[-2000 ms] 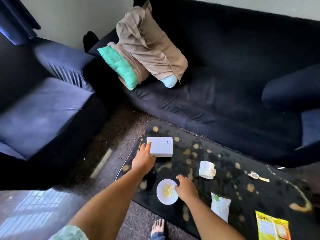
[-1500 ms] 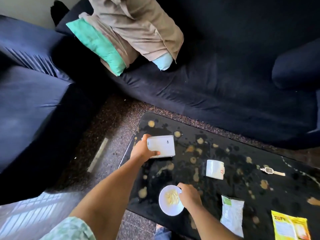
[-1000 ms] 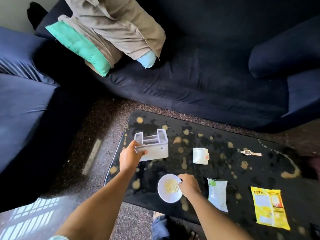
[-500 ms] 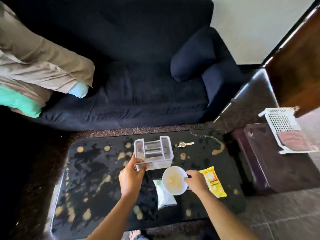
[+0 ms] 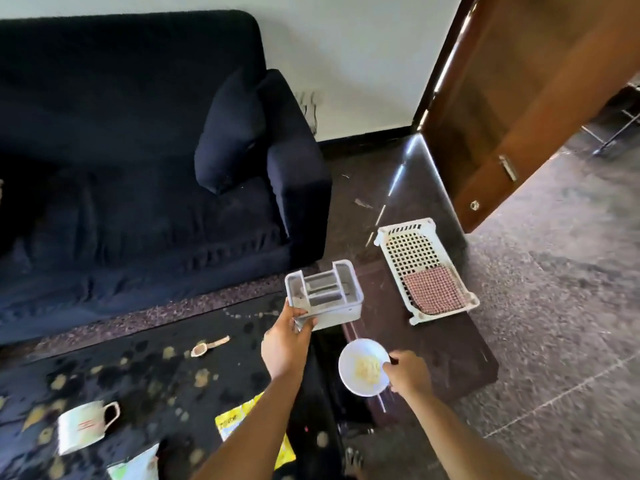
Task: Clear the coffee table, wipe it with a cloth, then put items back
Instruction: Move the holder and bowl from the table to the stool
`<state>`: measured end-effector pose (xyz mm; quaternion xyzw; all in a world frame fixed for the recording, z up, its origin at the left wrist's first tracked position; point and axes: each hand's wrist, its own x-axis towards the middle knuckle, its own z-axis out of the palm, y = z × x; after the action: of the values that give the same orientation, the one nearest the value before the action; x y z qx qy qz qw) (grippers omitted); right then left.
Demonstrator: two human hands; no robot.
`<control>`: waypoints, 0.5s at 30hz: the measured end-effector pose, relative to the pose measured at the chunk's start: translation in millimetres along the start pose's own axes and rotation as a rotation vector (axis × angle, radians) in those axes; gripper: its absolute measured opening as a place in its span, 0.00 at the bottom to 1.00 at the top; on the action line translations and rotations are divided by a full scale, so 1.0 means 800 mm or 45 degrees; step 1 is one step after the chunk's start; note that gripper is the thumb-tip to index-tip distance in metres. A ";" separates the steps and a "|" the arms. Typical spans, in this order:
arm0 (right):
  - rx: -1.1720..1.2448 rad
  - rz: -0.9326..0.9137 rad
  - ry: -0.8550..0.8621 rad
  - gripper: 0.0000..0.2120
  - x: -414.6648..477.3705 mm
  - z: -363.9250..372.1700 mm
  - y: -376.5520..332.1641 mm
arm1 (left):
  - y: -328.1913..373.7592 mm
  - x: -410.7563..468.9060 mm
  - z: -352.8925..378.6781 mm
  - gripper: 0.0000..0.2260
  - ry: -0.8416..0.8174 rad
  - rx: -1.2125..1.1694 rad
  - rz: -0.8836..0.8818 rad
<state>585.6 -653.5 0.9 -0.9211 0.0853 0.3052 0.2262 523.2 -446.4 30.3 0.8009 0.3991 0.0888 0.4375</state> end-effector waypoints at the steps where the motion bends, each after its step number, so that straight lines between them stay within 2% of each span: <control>1: 0.004 0.004 0.018 0.17 0.008 -0.006 0.004 | 0.009 0.003 0.017 0.08 -0.022 0.011 -0.001; 3: 0.014 0.025 0.029 0.16 0.034 -0.024 0.021 | 0.032 0.010 0.071 0.09 -0.055 0.072 0.016; 6: 0.185 0.091 0.043 0.13 0.059 -0.030 0.035 | 0.049 0.023 0.124 0.08 -0.092 0.096 -0.010; 11: 0.379 0.189 0.005 0.06 0.086 -0.031 0.054 | 0.059 0.040 0.175 0.08 -0.144 0.178 -0.120; 13: 0.465 0.223 -0.013 0.05 0.089 -0.033 0.056 | 0.059 0.042 0.182 0.11 -0.196 0.202 -0.119; 15: 0.508 0.245 -0.023 0.06 0.093 -0.036 0.059 | 0.057 0.040 0.185 0.19 -0.250 0.229 -0.086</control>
<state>646.0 -710.0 -40.1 -0.8429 0.2293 0.3108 0.3746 643.3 -530.3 -30.0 0.8278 0.3874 -0.0407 0.4037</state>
